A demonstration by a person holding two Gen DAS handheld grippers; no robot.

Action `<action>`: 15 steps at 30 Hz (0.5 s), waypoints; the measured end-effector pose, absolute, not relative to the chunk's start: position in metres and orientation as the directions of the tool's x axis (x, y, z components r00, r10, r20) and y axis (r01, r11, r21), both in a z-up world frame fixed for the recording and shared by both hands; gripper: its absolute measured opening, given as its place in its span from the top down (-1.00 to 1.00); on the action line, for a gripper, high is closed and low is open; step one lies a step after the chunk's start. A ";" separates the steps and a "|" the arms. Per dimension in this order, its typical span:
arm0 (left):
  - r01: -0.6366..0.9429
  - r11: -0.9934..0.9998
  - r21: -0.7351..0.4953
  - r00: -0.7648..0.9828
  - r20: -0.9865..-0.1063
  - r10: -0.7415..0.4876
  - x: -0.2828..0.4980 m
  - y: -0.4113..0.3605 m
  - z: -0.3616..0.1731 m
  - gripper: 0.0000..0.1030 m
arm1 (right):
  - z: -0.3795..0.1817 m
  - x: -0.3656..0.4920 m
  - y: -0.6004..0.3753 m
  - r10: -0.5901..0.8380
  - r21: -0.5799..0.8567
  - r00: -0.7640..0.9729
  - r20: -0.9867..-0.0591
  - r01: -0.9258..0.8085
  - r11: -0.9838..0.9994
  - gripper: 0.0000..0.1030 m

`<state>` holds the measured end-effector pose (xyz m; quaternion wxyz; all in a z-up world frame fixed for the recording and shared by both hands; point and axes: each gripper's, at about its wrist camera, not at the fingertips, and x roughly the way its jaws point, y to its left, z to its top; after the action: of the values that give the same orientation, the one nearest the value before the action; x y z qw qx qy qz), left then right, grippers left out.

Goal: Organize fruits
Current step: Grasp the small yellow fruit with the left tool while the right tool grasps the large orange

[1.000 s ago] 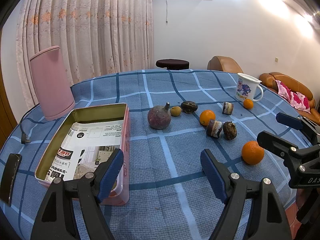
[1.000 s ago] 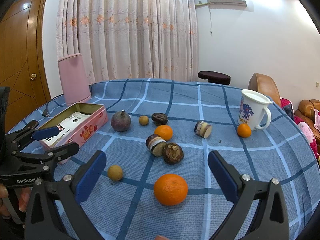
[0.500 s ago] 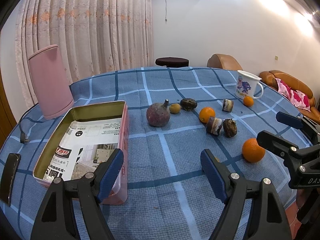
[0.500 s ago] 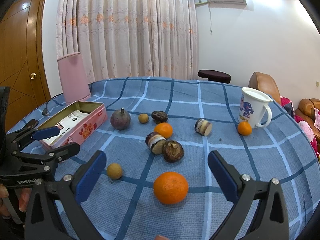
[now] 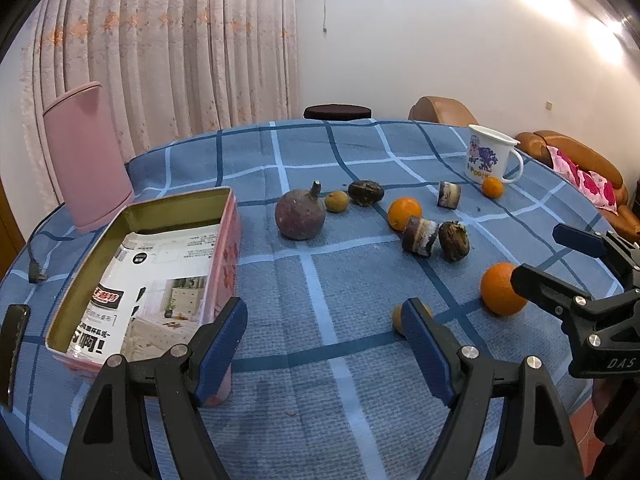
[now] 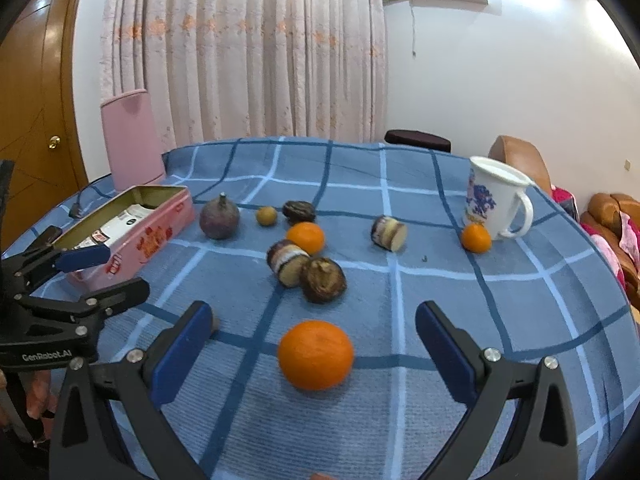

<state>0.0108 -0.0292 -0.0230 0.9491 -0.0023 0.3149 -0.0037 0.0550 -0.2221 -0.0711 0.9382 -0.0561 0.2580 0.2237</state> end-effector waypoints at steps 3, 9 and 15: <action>0.014 1.000 -0.014 0.796 -0.604 -0.019 0.014 -0.033 -0.026 -0.56 | -0.074 0.055 -0.227 0.377 0.002 0.770 -0.514 -0.438 0.899 -1.00; 0.058 0.998 -0.012 0.781 -0.623 -0.052 0.020 -0.047 -0.034 -0.56 | -0.080 0.060 -0.230 0.415 0.039 0.734 -0.538 -0.470 0.882 -0.73; 0.106 0.994 -0.024 0.765 -0.637 -0.097 0.024 -0.061 -0.037 -0.56 | -0.091 0.064 -0.226 0.445 0.055 0.690 -0.571 -0.508 0.860 -0.48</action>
<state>0.0245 -0.0605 -0.0371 0.9394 0.0065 0.3386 -0.0540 0.0638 -0.2260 -0.0907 0.9177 -0.0536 0.2959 0.2596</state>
